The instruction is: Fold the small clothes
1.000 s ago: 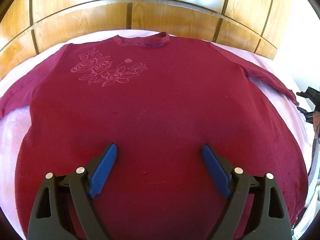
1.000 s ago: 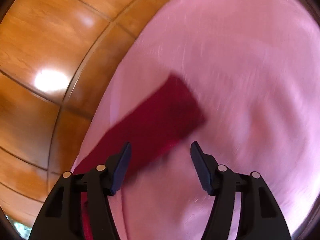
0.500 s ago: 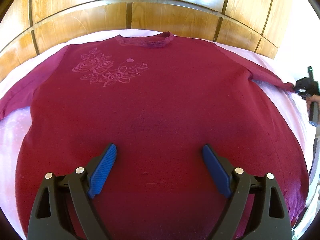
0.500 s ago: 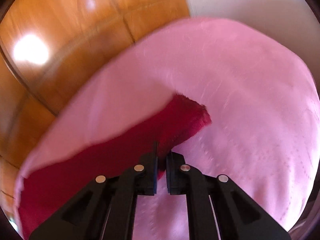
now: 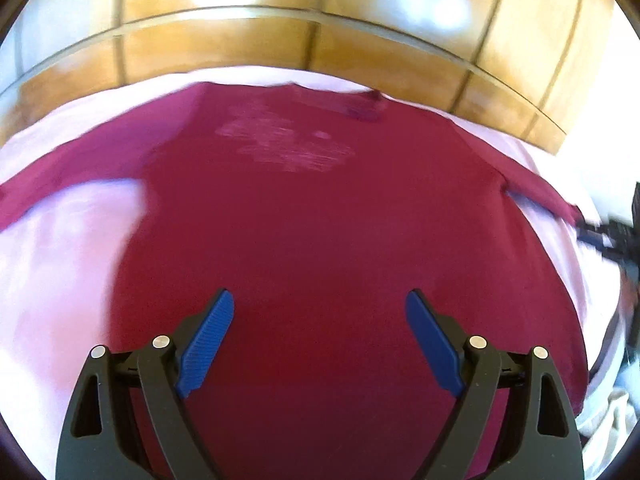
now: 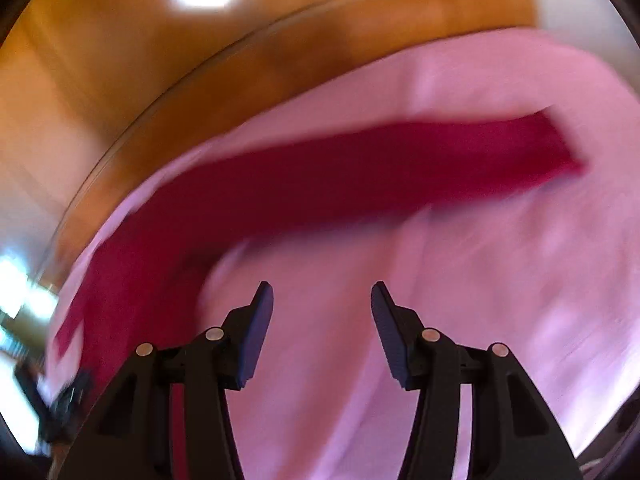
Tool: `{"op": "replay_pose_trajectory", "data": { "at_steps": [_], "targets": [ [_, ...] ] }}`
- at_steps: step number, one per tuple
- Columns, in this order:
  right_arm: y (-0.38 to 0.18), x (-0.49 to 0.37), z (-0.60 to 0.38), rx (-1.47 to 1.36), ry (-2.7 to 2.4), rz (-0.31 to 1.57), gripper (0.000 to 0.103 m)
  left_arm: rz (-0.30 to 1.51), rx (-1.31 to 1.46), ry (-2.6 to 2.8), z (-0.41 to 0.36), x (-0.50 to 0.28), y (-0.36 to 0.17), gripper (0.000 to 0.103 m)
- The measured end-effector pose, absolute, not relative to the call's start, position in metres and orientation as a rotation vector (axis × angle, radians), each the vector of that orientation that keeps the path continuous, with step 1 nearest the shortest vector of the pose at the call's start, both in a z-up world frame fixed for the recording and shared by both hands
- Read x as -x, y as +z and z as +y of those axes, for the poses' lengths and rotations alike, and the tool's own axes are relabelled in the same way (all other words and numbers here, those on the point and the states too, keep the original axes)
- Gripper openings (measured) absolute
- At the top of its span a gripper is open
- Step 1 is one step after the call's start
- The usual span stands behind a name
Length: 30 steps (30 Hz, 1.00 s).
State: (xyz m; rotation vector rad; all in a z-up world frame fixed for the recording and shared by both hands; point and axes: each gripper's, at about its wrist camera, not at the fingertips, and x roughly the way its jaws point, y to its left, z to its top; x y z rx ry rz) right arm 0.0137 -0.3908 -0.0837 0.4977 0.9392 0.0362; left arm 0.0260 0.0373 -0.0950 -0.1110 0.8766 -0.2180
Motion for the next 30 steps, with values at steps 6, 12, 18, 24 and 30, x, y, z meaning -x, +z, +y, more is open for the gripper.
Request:
{"op": "replay_pose_trajectory", "data": {
  "at_steps": [6, 12, 18, 24, 30],
  "targets": [
    [-0.113, 0.018, -0.303, -0.416, 0.206, 1.06, 0.046, 0.824, 0.181, -0.094, 0.091, 0.011, -0.08, 0.087],
    [-0.107, 0.025, -0.285, -0.294, 0.201, 1.051, 0.009, 0.91, 0.187, -0.105, 0.111, 0.036, -0.097, 0.046],
    [-0.106, 0.05, -0.28, -0.163, 0.128, 1.046, 0.008, 0.953, 0.203, -0.165, 0.108, 0.06, -0.108, 0.013],
    [-0.103, 0.048, -0.275, -0.112, 0.078, 1.038, 0.039, 0.922, 0.301, -0.163, 0.127, 0.058, -0.096, 0.041],
    [-0.073, 0.035, -0.243, -0.058, 0.086, 0.901, 0.067, 0.84, 0.406, 0.015, 0.19, 0.024, -0.078, 0.053]
  ]
}}
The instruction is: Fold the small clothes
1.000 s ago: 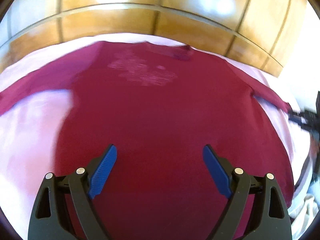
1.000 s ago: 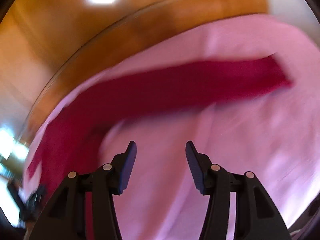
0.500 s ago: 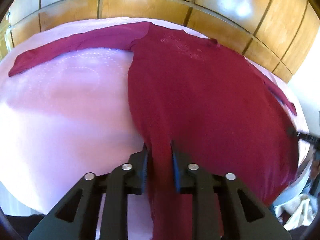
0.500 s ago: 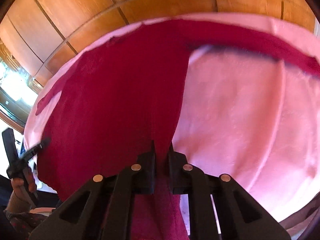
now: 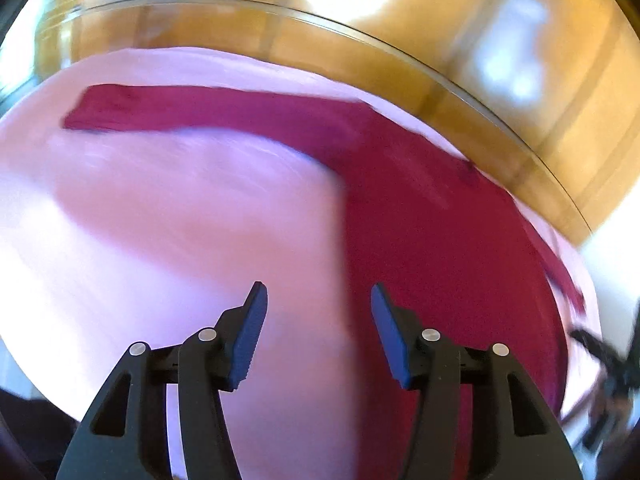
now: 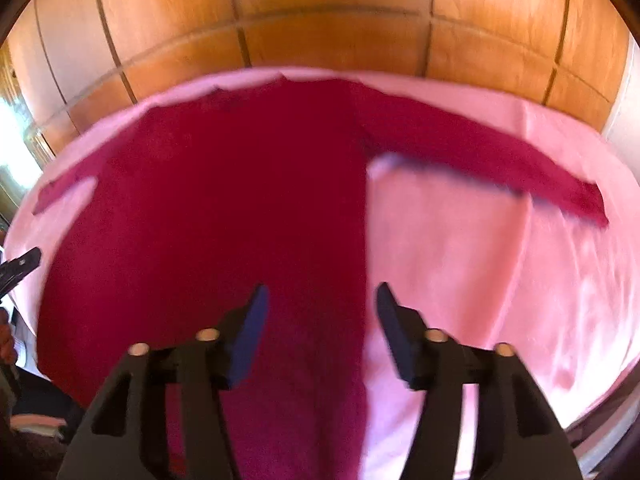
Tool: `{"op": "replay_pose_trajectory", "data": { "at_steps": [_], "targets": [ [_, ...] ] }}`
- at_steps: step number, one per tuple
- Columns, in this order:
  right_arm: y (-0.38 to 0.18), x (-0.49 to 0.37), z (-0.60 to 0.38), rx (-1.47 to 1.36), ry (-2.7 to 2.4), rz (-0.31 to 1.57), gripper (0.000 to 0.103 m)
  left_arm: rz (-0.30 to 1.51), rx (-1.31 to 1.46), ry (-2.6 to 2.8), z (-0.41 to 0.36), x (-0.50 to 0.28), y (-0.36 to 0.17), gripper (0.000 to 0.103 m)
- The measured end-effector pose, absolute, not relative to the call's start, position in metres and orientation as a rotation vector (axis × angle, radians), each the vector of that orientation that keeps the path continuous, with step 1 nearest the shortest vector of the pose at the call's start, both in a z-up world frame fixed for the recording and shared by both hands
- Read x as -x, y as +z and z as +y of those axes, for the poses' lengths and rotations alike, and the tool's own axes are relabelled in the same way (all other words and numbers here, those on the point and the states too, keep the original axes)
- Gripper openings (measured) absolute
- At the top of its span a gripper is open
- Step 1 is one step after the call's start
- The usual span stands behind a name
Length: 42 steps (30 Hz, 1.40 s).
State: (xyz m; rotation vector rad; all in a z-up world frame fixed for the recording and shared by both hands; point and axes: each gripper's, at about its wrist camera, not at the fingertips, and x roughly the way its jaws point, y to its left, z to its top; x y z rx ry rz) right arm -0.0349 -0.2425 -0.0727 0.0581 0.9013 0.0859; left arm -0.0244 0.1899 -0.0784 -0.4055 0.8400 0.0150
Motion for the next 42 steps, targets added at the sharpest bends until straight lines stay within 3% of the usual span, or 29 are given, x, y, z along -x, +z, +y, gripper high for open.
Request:
{"op": "replay_pose_trajectory", "data": {
  "at_steps": [7, 8, 10, 18, 20, 21, 26, 30, 35, 38, 42],
  "targets": [
    [-0.096, 0.004, -0.162, -0.014, 0.227, 0.904, 0.069, 0.817, 0.492, 0.341, 0.314, -0.034, -0.082, 0.053],
    [-0.1, 0.001, -0.156, -0.008, 0.238, 0.907, 0.069, 0.809, 0.5, 0.381, 0.33, -0.04, -0.081, 0.055],
    [-0.111, -0.006, -0.142, 0.009, 0.253, 0.927, 0.07, 0.793, 0.535, 0.454, 0.366, -0.049, -0.08, 0.068],
    [-0.133, -0.023, -0.133, 0.007, 0.222, 0.954, 0.081, 0.8, 0.623, 0.596, 0.458, -0.077, -0.099, 0.068],
    [-0.133, -0.026, -0.13, 0.019, 0.216, 0.956, 0.083, 0.801, 0.636, 0.58, 0.467, -0.088, -0.104, 0.035],
    [-0.134, -0.027, -0.129, 0.025, 0.213, 0.956, 0.084, 0.818, 0.614, 0.554, 0.468, -0.096, -0.104, 0.011],
    [-0.135, -0.031, -0.129, 0.029, 0.204, 0.961, 0.087, 0.667, 0.539, 0.577, 0.475, -0.102, -0.056, 0.006],
    [-0.14, -0.033, -0.128, 0.037, 0.199, 0.94, 0.09, 0.687, 0.485, 0.636, 0.485, -0.116, -0.047, 0.006],
    [-0.144, -0.031, -0.131, 0.036, 0.197, 0.913, 0.091, 0.875, 0.363, 0.756, 0.475, -0.128, -0.093, 0.006],
    [-0.145, -0.03, -0.133, 0.035, 0.203, 0.901, 0.091, 0.907, 0.326, 0.824, 0.467, -0.118, -0.105, 0.013],
    [-0.145, -0.029, -0.134, 0.024, 0.203, 0.888, 0.092, 0.874, 0.295, 0.841, 0.445, -0.108, -0.084, 0.033]
  ]
}}
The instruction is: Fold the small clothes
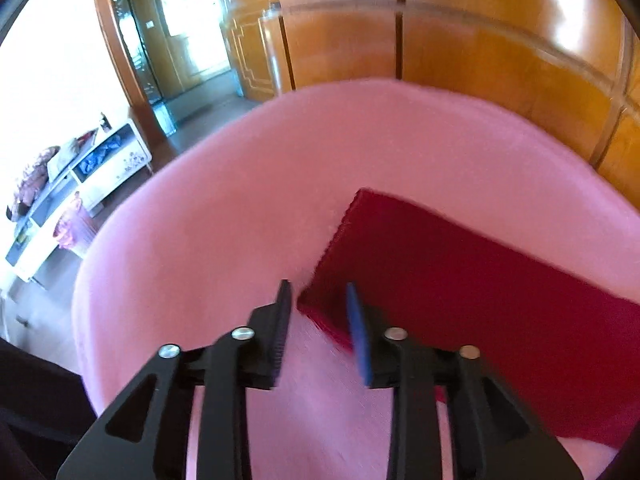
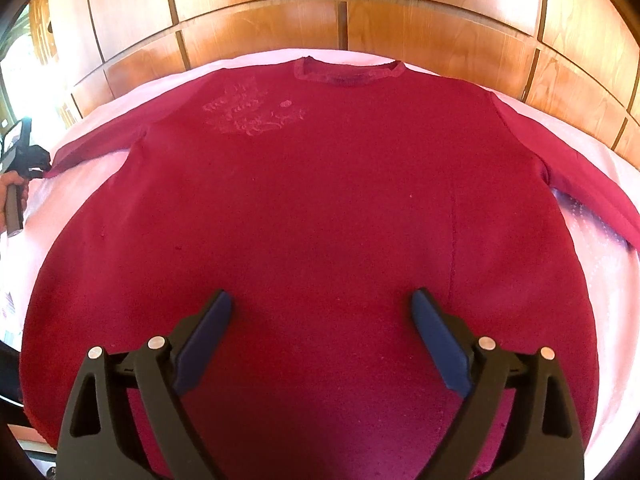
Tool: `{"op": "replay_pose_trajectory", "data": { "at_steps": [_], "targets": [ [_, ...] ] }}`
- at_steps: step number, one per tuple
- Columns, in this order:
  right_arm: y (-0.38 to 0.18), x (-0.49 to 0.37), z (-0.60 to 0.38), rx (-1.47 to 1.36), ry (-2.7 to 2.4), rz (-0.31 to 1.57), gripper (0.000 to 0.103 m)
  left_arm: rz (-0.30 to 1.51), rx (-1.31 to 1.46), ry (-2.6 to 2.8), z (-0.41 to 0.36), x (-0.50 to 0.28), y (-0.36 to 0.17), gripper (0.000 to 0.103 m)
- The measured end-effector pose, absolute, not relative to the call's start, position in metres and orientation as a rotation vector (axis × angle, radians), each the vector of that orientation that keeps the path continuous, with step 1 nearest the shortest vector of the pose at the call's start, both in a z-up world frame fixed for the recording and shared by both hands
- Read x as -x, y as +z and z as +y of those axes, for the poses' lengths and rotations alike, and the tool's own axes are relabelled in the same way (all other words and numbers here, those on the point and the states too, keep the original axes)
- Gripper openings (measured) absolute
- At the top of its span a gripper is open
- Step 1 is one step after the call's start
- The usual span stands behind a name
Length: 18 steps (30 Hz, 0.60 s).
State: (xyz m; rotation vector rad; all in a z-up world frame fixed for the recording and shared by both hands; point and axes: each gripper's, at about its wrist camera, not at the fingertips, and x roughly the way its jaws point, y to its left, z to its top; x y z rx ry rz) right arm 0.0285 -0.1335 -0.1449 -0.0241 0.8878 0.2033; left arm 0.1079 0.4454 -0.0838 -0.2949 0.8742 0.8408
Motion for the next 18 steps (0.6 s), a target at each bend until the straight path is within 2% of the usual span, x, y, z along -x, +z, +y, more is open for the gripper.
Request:
{"op": "replay_pose_trajectory", "data": {
  "at_steps": [1, 3, 4, 8, 11, 12, 13, 18],
  "targets": [
    [-0.145, -0.028, -0.133, 0.02, 0.202, 0.886, 0.092, 0.83, 0.302, 0.802, 0.432, -0.101, -0.073, 0.044],
    [-0.144, -0.028, -0.134, 0.013, 0.204, 0.886, 0.092, 0.764, 0.298, 0.734, 0.403, -0.094, -0.057, 0.057],
    [-0.143, -0.027, -0.135, 0.01, 0.208, 0.887, 0.092, 0.721, 0.297, 0.677, 0.38, -0.089, -0.048, 0.059],
    [-0.138, -0.026, -0.14, -0.01, 0.229, 0.899, 0.092, 0.68, 0.318, 0.386, 0.284, -0.078, -0.032, 0.06],
    [-0.128, -0.026, -0.163, -0.116, 0.24, 0.904, 0.075, 0.717, 0.309, 0.168, 0.207, -0.071, -0.036, 0.06],
    [-0.123, -0.027, -0.18, -0.177, 0.225, 0.899, 0.064, 0.733, 0.298, 0.078, 0.174, -0.067, -0.04, 0.06],
    [-0.121, -0.026, -0.191, -0.219, 0.212, 0.892, 0.057, 0.75, 0.288, 0.022, 0.153, -0.065, -0.042, 0.06],
    [-0.119, -0.019, -0.305, -0.546, 0.038, 0.821, 0.052, 0.829, 0.178, -0.209, 0.057, -0.053, -0.066, 0.06]
  ]
}}
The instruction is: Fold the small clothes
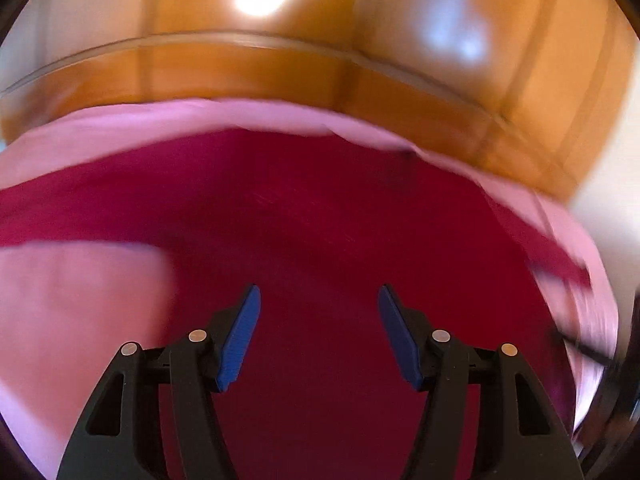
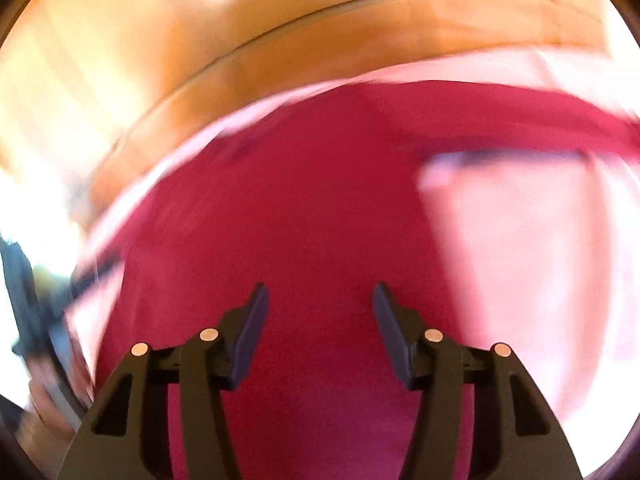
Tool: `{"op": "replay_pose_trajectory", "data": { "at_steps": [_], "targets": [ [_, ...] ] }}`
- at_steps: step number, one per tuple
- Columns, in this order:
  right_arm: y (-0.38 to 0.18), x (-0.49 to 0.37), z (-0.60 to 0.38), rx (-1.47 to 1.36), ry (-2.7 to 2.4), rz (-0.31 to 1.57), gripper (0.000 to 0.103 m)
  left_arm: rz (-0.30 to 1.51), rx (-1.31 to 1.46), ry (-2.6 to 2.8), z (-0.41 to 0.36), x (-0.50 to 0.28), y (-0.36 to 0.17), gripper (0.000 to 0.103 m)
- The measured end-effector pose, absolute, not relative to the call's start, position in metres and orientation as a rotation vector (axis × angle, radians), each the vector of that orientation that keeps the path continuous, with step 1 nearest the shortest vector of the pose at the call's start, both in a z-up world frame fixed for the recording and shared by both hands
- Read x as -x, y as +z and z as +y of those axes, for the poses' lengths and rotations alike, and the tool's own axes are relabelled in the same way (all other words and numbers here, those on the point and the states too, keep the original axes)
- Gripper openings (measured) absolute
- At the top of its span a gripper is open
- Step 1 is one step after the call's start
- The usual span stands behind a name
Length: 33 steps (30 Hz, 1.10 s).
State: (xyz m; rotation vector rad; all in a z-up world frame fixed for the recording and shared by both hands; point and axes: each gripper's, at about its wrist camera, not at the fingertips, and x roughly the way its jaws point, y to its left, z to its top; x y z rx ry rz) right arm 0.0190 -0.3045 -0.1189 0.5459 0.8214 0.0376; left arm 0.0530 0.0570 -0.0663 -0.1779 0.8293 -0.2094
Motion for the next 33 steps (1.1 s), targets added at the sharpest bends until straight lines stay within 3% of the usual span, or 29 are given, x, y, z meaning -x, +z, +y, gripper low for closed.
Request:
{"op": "replay_pose_trajectory", "data": {
  "at_steps": [3, 10, 19, 20, 22, 24, 33],
  "targets": [
    [-0.127, -0.01, -0.382, -0.714, -0.13, 0.766, 0.053, 0.885, 0.121, -0.269, 0.03, -0.054, -0.091, 0.06],
    [-0.154, 0.0, -0.538, -1.068, -0.392, 0.595, 0.053, 0.871, 0.079, -0.28, 0.023, -0.058, -0.107, 0.079],
    [-0.166, -0.038, -0.6, -1.118, -0.54, 0.578, 0.051, 0.873, 0.082, -0.315, 0.005, -0.059, -0.111, 0.089],
    [-0.166, -0.041, -0.604, -1.111, -0.548, 0.585, 0.048, 0.873, 0.082, -0.317, 0.005, -0.058, -0.111, 0.089],
    [-0.164, -0.052, -0.61, -1.074, -0.564, 0.618, 0.019, 0.873, 0.078, -0.317, 0.004, -0.059, -0.111, 0.09],
    [-0.155, -0.055, -0.61, -1.028, -0.56, 0.625, 0.007, 0.873, 0.078, -0.317, 0.004, -0.058, -0.111, 0.09],
    [-0.059, -0.095, -0.51, -0.765, -0.198, 0.551, 0.007, 0.87, 0.085, -0.319, 0.002, -0.058, -0.111, 0.091]
  ]
}}
